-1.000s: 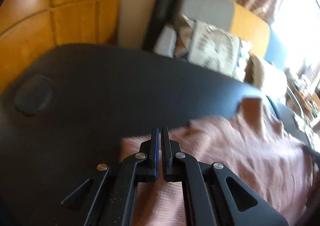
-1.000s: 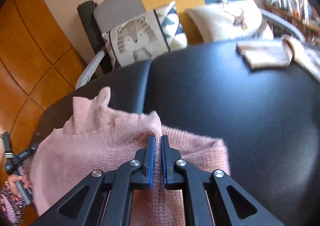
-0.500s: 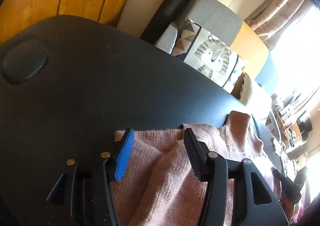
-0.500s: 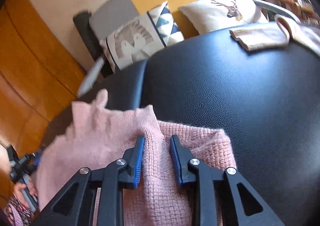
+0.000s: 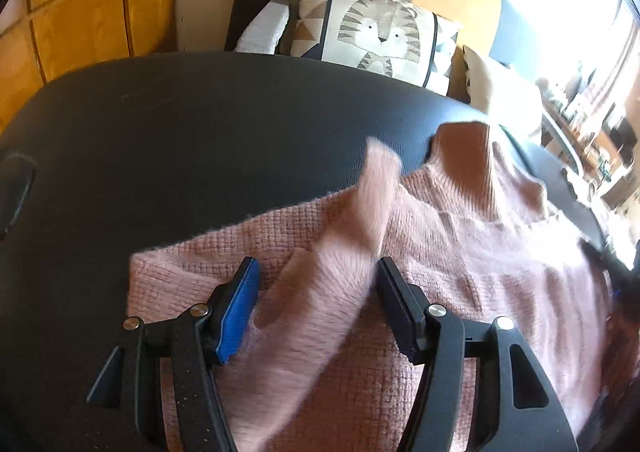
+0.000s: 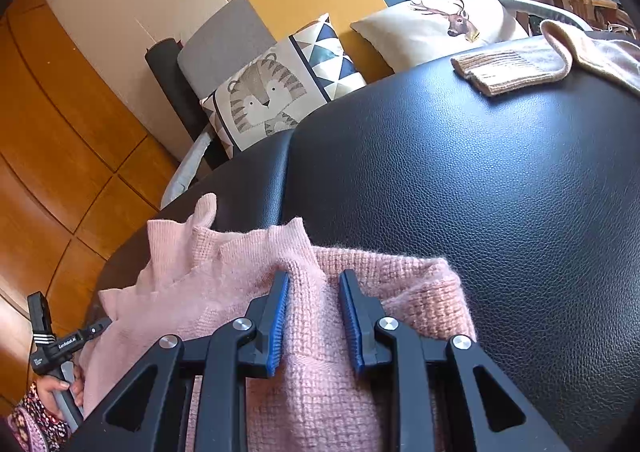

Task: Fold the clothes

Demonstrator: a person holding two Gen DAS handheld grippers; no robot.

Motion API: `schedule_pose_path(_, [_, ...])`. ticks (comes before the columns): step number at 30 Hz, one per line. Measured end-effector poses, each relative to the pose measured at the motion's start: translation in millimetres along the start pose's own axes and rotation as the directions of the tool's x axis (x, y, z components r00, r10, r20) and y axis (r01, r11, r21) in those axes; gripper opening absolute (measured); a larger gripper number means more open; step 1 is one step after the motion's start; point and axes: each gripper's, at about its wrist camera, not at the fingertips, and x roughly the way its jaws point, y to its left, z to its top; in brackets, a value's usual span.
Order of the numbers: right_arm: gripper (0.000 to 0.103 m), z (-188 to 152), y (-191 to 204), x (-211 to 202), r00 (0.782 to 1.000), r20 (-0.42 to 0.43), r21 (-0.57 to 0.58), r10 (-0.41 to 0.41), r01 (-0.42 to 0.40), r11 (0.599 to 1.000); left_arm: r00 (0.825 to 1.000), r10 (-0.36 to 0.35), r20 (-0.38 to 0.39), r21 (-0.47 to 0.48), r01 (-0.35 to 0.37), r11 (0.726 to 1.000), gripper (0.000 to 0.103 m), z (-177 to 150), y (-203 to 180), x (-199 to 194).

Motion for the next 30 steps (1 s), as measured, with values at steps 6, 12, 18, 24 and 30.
schedule_pose_path(6, [0.024, -2, -1, 0, 1.0, 0.023, -0.002, -0.001, 0.001, 1.0, 0.998, -0.042, 0.044, -0.046, 0.044, 0.998, 0.058, -1, 6, -9])
schedule_pose_path(12, [0.024, 0, -2, -2, 1.0, 0.016, 0.024, 0.003, -0.004, 1.0, 0.997, -0.068, 0.02, -0.143, 0.07, 0.987, 0.053, 4, 18, 2])
schedule_pose_path(18, [0.027, 3, 75, -44, 0.988, 0.15, -0.131, -0.042, 0.062, 0.989, 0.994, -0.102, 0.035, -0.145, 0.106, 0.984, 0.053, 4, 20, 3])
schedule_pose_path(24, [0.012, -27, 213, 33, 0.976, -0.18, -0.455, 0.123, -0.193, 0.869, 0.992, -0.113, 0.059, -0.193, 0.122, 0.974, 0.053, 4, 26, 3])
schedule_pose_path(30, [0.007, -57, 239, 103, 0.961, -0.276, -0.519, 0.014, -0.162, 0.839, 0.99, -0.128, 0.057, -0.203, 0.137, 0.97, 0.053, 3, 29, 1])
